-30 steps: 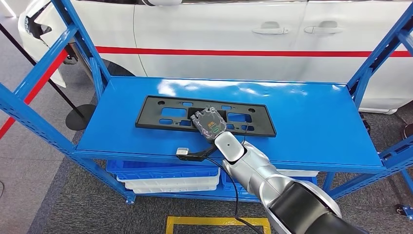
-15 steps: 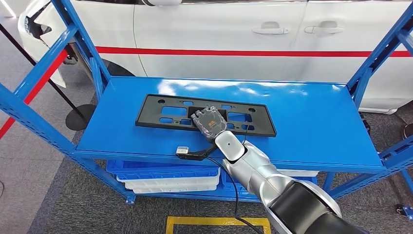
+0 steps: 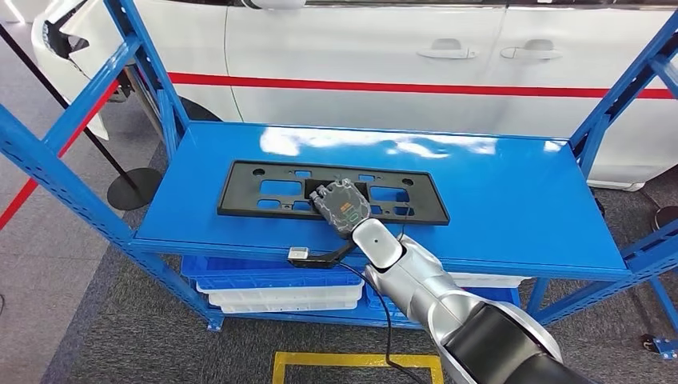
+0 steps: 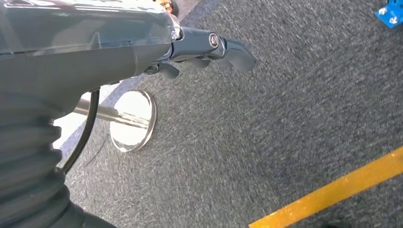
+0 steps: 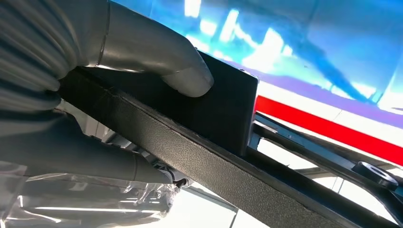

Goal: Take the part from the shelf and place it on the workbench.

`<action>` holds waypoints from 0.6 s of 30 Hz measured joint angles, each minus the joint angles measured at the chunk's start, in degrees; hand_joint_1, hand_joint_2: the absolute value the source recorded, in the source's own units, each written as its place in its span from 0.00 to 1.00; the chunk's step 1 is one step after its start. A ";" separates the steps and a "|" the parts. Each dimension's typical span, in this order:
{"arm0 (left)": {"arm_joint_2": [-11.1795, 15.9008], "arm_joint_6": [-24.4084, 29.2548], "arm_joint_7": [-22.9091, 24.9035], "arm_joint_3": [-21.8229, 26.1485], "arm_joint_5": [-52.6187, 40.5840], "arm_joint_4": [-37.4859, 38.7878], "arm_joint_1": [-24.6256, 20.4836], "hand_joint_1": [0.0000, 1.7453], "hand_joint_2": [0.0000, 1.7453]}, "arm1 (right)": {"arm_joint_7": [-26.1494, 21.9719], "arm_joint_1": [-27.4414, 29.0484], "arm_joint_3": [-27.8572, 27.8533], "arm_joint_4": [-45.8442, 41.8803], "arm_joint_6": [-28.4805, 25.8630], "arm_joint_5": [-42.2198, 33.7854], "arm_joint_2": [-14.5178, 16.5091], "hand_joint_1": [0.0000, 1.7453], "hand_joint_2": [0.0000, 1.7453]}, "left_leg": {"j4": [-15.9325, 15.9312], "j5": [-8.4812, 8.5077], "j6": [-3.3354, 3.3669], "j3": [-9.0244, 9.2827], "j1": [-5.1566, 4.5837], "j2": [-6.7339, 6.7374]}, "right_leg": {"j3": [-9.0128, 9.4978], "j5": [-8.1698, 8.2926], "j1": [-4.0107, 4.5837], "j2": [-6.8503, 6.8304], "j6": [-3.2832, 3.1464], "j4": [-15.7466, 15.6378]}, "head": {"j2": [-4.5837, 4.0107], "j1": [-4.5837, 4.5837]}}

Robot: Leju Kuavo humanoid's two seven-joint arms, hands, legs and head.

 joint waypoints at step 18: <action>0.51 0.15 -1.24 0.30 1.95 -0.01 0.63 0.00 1.00 | -6.59 -5.31 2.19 -13.72 11.37 -6.95 -4.52 1.00 1.00 | 5.62 -5.19 -1.35 0.20 -0.66 -0.14 | 1.27 6.91 1.30 0.02 -3.28 -11.17 | 0.00 -0.02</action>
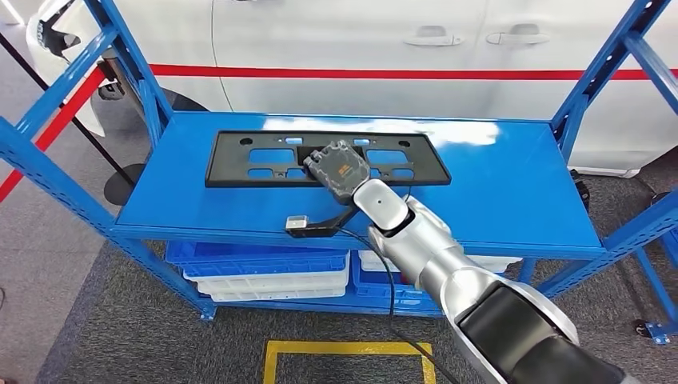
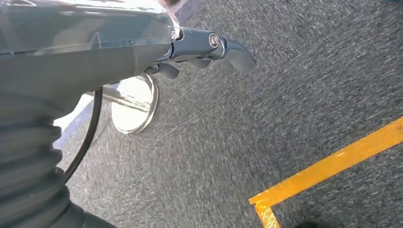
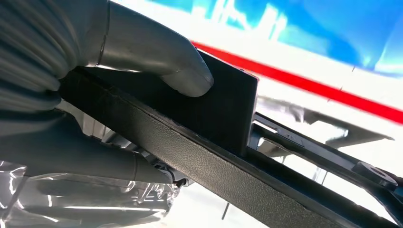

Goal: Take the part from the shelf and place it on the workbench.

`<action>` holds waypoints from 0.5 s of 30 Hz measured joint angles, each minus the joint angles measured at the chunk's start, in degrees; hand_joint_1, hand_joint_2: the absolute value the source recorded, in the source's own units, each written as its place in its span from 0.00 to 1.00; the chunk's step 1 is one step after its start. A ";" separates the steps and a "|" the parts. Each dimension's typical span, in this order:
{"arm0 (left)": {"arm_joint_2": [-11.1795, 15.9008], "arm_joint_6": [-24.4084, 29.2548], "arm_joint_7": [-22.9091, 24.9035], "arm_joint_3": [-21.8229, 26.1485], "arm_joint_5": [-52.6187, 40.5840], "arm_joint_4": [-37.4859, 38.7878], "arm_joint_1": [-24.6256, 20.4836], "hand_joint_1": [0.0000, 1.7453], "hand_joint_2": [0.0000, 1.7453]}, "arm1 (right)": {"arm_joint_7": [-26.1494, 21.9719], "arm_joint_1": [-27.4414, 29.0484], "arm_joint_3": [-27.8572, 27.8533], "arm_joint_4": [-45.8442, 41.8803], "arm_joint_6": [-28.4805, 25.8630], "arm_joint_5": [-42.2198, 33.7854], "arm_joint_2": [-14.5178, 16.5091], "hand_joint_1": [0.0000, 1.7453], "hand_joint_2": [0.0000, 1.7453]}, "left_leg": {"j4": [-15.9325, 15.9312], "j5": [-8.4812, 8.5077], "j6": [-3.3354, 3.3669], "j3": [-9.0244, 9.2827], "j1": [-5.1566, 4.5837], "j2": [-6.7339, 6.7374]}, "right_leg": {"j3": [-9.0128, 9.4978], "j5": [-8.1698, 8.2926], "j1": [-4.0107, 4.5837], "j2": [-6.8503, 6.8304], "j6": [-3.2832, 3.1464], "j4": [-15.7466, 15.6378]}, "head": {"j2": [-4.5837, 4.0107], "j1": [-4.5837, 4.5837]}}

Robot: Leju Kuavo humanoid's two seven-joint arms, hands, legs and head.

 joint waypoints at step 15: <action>-0.22 0.45 -0.52 0.75 0.79 -0.01 0.95 0.00 1.00 | -0.40 -5.07 3.45 -27.81 4.47 -13.54 -17.65 1.00 1.00 | -3.21 8.64 1.75 -6.95 -0.48 0.32 | 5.55 -7.01 -0.83 -0.23 3.20 4.49 | 0.00 -0.01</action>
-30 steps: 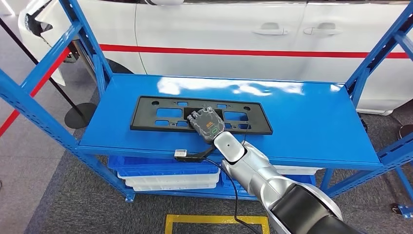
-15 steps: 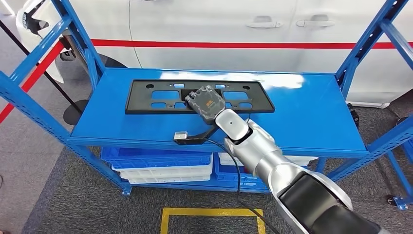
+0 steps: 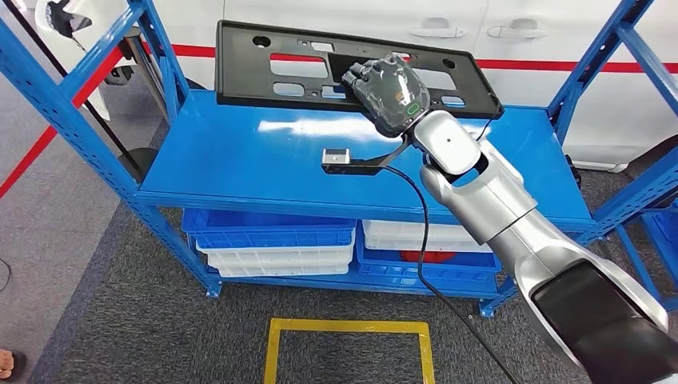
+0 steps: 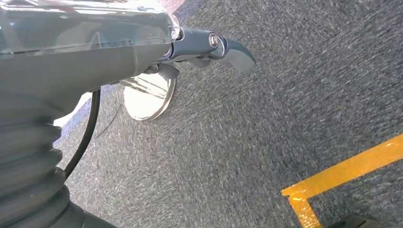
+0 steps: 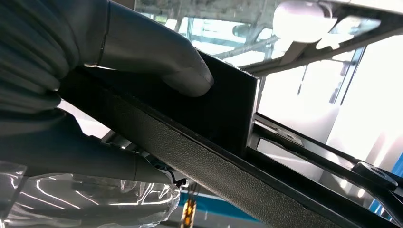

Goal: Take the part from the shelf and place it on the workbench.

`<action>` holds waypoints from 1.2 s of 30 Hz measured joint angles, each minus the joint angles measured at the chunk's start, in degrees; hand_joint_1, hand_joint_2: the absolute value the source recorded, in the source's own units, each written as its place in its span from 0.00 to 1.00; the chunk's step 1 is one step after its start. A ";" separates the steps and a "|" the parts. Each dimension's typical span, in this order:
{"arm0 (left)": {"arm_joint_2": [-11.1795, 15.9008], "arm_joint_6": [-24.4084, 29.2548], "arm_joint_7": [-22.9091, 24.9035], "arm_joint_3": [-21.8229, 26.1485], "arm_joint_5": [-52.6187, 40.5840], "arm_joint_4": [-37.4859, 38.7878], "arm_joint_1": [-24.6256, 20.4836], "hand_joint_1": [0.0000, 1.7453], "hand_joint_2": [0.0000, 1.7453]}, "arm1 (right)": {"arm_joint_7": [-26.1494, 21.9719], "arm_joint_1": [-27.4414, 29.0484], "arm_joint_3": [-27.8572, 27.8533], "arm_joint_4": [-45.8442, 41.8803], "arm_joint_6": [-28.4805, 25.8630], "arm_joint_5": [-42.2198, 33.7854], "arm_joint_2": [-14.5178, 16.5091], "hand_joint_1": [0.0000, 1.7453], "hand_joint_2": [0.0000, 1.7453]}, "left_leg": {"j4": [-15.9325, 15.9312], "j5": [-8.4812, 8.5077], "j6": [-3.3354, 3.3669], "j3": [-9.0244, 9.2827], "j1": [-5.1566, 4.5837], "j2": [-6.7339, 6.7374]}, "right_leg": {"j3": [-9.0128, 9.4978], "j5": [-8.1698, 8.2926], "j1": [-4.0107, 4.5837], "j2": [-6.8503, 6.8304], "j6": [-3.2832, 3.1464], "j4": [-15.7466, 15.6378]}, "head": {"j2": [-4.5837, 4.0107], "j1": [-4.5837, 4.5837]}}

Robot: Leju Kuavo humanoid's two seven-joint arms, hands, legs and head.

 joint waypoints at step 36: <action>-0.09 -2.58 -0.25 0.05 -0.36 -0.02 -0.22 0.00 1.00 | 3.70 21.05 -5.04 -14.45 -0.02 8.51 -5.50 1.00 1.00 | -0.25 1.87 -1.51 -1.52 -0.22 -0.23 | 4.26 -0.79 0.60 -0.36 -2.55 -6.19 | 0.00 -0.05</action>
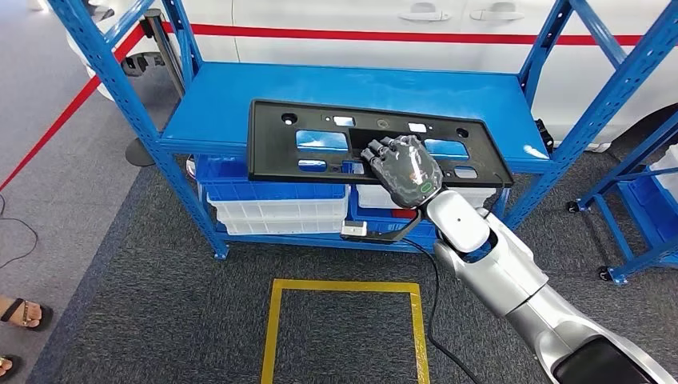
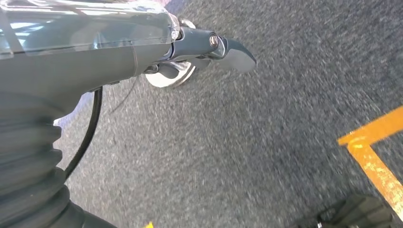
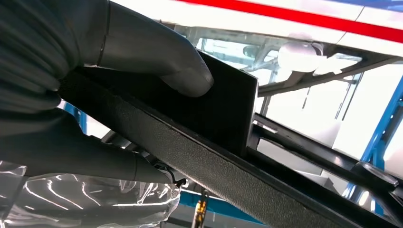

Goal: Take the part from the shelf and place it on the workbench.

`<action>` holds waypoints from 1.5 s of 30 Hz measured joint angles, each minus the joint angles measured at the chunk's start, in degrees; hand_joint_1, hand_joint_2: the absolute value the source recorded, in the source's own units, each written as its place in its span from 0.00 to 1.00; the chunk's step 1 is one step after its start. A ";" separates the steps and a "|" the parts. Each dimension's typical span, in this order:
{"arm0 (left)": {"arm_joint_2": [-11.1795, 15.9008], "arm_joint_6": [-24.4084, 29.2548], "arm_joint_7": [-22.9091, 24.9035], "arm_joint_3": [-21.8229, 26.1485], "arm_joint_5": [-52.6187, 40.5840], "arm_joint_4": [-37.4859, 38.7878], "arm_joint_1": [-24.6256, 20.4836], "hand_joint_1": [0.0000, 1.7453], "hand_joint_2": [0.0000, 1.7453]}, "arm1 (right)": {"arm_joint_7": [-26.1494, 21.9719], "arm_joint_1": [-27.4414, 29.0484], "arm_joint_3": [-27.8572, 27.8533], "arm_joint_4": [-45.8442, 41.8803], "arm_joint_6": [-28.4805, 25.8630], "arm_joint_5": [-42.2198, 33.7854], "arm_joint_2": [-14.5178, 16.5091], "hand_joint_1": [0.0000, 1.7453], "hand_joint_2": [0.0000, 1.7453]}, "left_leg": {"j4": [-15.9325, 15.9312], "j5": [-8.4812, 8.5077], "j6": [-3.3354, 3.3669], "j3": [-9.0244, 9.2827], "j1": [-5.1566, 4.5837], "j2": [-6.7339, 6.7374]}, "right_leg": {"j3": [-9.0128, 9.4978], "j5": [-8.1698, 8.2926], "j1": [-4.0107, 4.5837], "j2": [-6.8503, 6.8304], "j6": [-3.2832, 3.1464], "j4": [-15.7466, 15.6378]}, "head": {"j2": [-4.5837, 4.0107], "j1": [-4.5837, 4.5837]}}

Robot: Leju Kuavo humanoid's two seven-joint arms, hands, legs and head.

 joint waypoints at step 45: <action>0.05 -4.16 2.26 0.37 0.10 0.00 2.10 0.00 1.00 | -3.81 11.08 -5.74 4.46 -7.10 -6.31 4.06 1.00 1.00 | 0.46 -4.78 0.97 4.48 -1.08 2.15 | -3.37 3.53 0.30 -0.81 -0.22 -0.21 | 0.00 -0.01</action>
